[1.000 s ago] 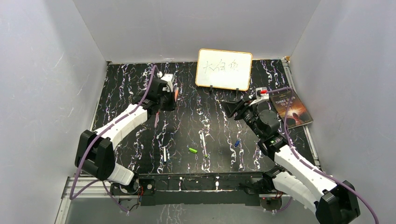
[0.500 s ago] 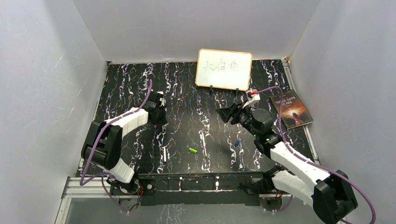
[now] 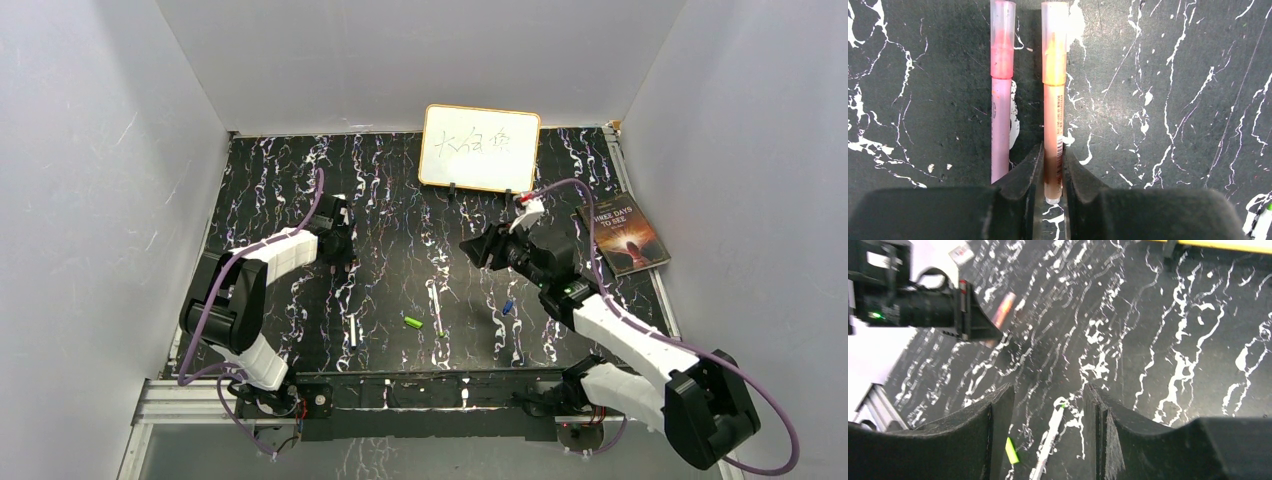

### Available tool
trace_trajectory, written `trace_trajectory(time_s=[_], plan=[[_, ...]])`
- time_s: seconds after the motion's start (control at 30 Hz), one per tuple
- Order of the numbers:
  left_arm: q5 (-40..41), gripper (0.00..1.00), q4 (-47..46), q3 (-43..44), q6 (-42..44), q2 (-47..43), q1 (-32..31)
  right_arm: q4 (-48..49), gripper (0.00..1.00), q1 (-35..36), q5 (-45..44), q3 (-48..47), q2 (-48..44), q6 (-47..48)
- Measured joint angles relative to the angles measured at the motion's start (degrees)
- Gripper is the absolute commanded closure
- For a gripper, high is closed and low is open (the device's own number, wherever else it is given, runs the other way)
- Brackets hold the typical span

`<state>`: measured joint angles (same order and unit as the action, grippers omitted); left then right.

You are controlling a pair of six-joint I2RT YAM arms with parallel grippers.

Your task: Insert the pens into the pen caps

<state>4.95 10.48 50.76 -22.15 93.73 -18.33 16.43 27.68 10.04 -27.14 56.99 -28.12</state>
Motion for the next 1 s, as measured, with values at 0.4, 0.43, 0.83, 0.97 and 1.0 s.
trace_trajectory(time_s=[0.4, 0.43, 0.83, 0.97, 1.0], plan=[[-0.22, 0.62, 1.07, 0.0, 0.13, -2.58, 0.26, -19.47, 0.55, 1.09, -0.09, -6.54, 9.53, 10.12], [-0.72, 0.62, 1.09, 0.02, 0.26, -3.3, 0.24, -20.55, 0.55, 1.36, -0.24, -6.67, 9.9, 10.43], [-8.02, 0.64, -5.35, 0.42, 1.64, -25.29, -3.15, -27.39, 0.52, 20.5, -9.09, -15.72, 23.43, 5.77], [-7.48, 0.66, -5.7, 0.39, 2.1, -30.01, -3.15, -29.92, 0.51, 21.73, -11.69, -18.67, 26.84, 5.09], [-7.28, 0.67, -5.7, 0.31, 2.21, -30.6, -3.15, -30.25, 0.52, 21.94, -12.07, -19.45, 27.74, 5.11]])
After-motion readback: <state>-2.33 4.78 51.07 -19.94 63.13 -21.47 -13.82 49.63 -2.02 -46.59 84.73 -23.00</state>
